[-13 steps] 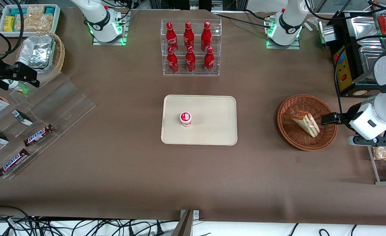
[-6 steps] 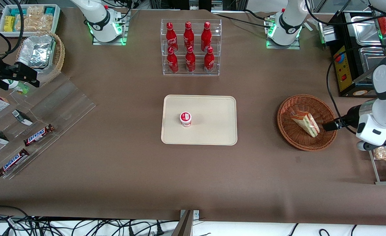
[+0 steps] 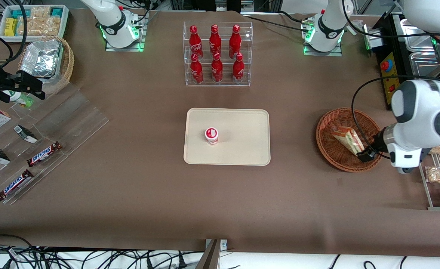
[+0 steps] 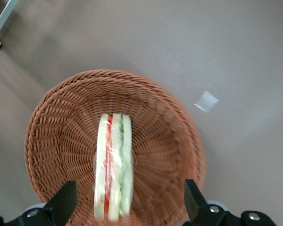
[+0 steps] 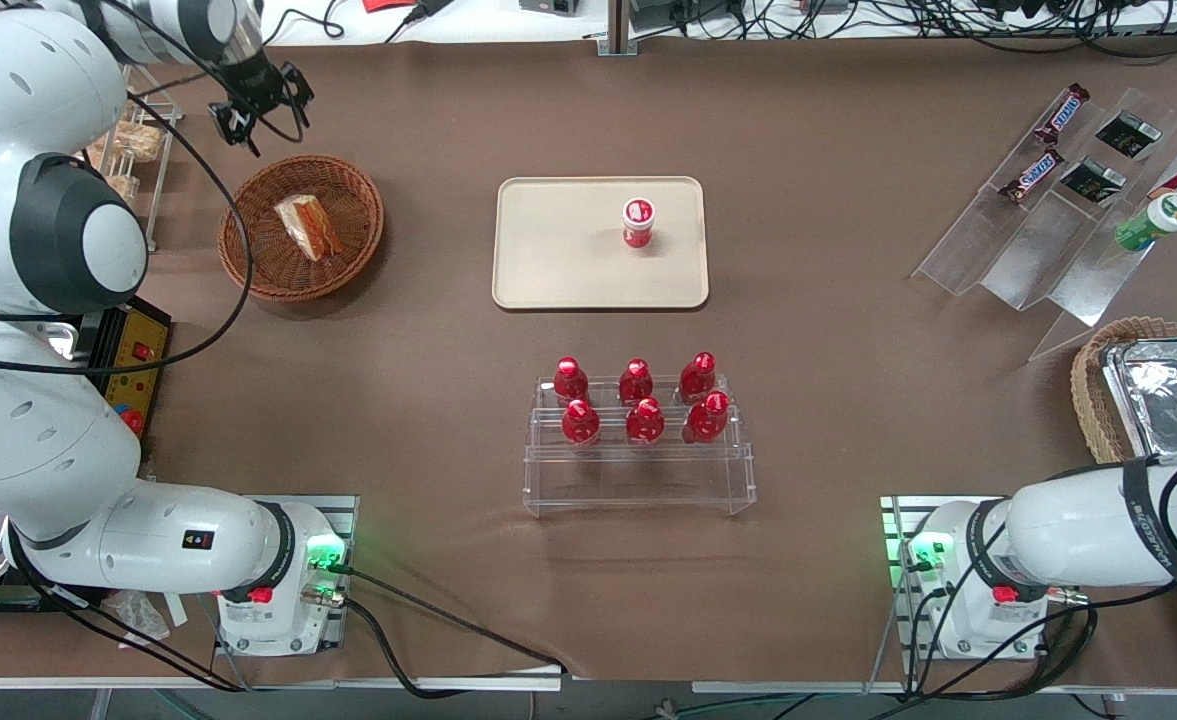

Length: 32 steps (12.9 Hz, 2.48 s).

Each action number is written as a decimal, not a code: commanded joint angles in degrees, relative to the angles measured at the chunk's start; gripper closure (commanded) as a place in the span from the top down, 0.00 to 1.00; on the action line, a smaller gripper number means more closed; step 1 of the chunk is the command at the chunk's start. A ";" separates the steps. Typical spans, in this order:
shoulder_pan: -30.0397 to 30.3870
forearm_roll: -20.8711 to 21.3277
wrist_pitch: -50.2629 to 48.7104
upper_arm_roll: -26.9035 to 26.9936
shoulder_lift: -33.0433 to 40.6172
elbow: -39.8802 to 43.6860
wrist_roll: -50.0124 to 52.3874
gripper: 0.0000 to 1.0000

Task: Place sandwich from basket to tray
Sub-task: 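Lower the left gripper and close it on the wrapped sandwich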

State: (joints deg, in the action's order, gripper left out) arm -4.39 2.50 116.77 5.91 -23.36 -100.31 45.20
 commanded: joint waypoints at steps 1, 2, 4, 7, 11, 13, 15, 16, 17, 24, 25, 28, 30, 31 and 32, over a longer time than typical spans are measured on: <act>-1.14 4.61 6.08 -1.17 3.32 -8.65 4.62 1.00; -1.41 5.49 6.36 -1.43 3.32 -9.89 5.85 1.00; -1.41 6.02 6.36 -1.52 3.41 -10.78 8.23 1.00; -1.41 10.32 6.36 -1.52 3.67 -12.54 10.08 1.00; -1.32 10.59 8.11 -1.61 3.23 -13.67 14.38 1.00; -1.32 10.59 10.22 -2.39 4.02 -16.65 14.57 1.00; -1.41 10.59 11.11 -3.53 4.73 -18.42 14.57 1.00; -1.32 10.77 11.20 -3.80 4.81 -18.86 14.57 1.00; -1.32 10.86 11.20 -3.98 4.90 -19.04 14.57 1.00; -1.23 15.07 10.84 -4.07 5.08 -19.39 14.48 1.00; -1.15 15.08 10.84 -4.07 5.08 -19.39 14.48 1.00; -0.88 15.08 11.20 -4.07 4.81 -19.04 14.57 1.00; -0.79 15.08 11.20 -4.07 4.81 -18.96 15.18 0.79; -0.79 15.08 11.20 -4.07 4.73 -18.95 15.62 0.62; -0.79 15.08 11.20 -4.07 4.81 -18.95 15.71 0.52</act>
State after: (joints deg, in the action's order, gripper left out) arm -5.47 15.84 127.27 2.04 -20.08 -117.98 59.41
